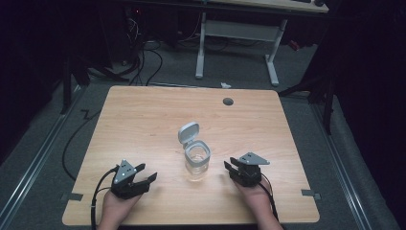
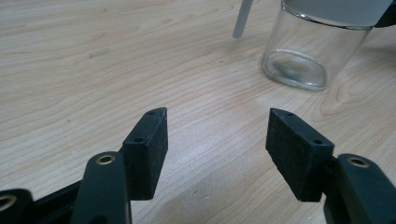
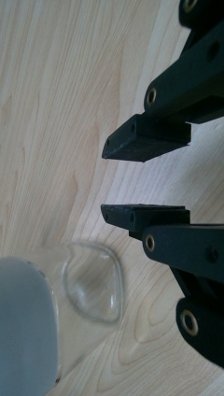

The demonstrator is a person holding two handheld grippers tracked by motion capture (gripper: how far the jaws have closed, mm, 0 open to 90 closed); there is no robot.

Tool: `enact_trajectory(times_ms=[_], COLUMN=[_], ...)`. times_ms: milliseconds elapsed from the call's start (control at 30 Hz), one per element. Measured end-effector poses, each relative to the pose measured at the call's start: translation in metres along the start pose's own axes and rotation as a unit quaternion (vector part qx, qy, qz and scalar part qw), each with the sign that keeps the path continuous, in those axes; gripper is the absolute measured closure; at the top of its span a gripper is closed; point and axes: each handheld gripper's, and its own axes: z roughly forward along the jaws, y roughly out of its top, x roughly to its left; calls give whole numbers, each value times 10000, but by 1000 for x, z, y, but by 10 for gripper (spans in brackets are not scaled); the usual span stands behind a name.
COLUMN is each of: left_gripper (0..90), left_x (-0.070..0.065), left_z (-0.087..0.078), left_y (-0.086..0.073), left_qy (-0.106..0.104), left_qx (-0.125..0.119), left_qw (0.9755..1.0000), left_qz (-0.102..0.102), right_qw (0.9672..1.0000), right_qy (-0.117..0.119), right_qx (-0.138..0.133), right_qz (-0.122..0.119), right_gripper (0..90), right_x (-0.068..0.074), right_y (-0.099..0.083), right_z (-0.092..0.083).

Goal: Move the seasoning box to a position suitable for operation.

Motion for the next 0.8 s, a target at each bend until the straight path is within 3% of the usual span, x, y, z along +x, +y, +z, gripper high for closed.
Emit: enact_trajectory(times_ms=[133, 300, 467, 800], left_gripper=[398, 433, 443, 444], left_x=[2, 4, 5, 3], left_z=[1, 1, 2, 1], left_y=[-1, 0, -1, -1], left_qy=[143, 179, 185, 124], left_qx=[7, -3, -8, -16], left_qw=[9999, 9998, 9998, 9999], left_qz=[53, -4, 3, 12], right_qw=[10000, 9999, 9998, 9995], right_qy=[56, 150, 174, 257], right_qx=[49, -30, -86, -158], right_qz=[-26, -59, -25, -130], right_gripper=[717, 780, 900, 900], right_x=[4, 5, 6, 16], right_y=[2, 3, 3, 19], right_z=[5, 7, 12, 17])
